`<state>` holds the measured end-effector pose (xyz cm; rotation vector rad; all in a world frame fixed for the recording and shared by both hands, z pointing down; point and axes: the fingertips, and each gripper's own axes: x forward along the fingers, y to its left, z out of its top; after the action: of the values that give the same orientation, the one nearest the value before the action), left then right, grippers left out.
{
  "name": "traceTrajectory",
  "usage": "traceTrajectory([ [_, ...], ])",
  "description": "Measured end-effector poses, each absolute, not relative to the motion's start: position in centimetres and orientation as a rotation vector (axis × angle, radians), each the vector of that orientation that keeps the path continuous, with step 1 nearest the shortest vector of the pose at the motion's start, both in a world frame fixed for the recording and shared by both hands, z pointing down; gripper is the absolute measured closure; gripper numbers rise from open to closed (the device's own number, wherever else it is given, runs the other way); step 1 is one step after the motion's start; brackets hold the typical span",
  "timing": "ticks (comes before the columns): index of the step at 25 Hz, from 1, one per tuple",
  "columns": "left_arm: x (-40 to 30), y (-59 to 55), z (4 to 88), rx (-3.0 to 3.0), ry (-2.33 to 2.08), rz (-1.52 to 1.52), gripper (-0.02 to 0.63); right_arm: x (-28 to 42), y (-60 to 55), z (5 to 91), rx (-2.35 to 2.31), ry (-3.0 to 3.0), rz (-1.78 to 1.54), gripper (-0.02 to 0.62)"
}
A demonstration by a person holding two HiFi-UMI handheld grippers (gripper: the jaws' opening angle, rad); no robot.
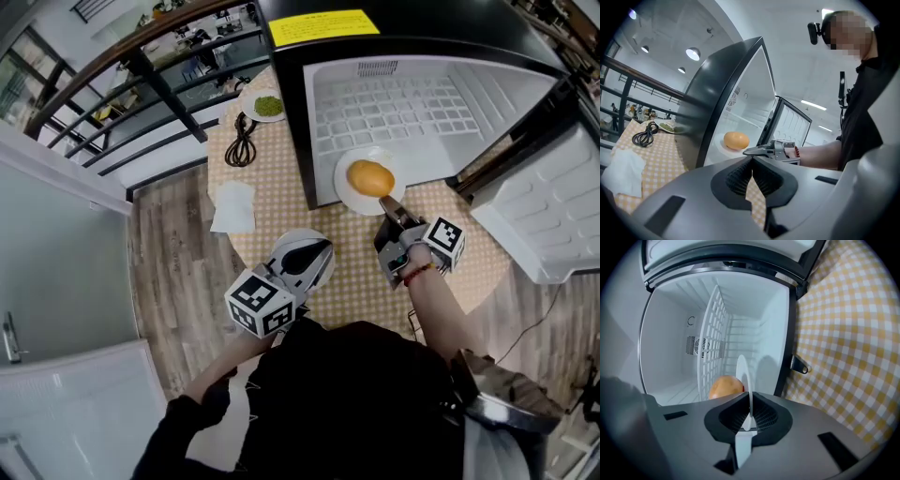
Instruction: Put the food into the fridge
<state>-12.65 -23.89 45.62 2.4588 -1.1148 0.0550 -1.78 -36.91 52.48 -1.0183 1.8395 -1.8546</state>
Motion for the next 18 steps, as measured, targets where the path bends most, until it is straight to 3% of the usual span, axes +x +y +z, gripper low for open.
traceTrajectory([
  [18,-14.1,-25.6,43.7,2.587,-0.955,0.119,0.592,-4.0,-39.9,53.7,-1.148,1.732,-1.86,0.572],
])
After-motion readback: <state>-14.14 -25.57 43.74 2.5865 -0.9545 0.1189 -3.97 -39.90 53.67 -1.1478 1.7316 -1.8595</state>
